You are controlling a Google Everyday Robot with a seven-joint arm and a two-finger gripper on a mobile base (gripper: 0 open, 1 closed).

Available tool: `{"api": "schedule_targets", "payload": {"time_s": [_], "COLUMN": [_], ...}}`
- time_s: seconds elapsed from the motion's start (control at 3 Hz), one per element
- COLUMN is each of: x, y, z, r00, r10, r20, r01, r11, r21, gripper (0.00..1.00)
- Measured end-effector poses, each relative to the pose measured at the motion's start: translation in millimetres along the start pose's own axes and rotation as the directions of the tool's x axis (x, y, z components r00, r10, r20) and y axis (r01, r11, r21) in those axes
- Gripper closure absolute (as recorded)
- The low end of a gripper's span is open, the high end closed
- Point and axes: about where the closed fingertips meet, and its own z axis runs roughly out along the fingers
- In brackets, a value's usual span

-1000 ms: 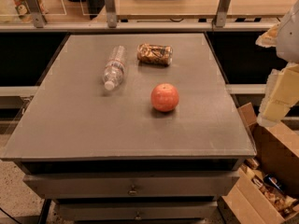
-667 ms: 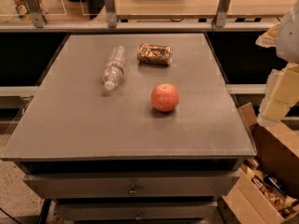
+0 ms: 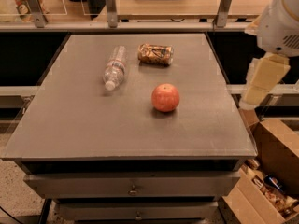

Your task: Move orange can near apple

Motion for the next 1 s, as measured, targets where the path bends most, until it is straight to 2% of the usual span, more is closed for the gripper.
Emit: {"api": "schedule_targets", "payload": {"time_s": [0.33, 0.67, 1.0], "x": [-16, -31, -45], "y": [-38, -70, -101], "z": [19, 38, 55], "r00": [1.0, 0.999, 0.998], "r10": [-0.023, -0.047, -0.062], "r20": [0.007, 0.018, 0.016], "r01": [0.023, 0.044, 0.058], "r11": [0.9963, 0.9884, 0.9805], "r21": [0.082, 0.145, 0.188], "gripper": [0.0, 0.0, 0.0]}}
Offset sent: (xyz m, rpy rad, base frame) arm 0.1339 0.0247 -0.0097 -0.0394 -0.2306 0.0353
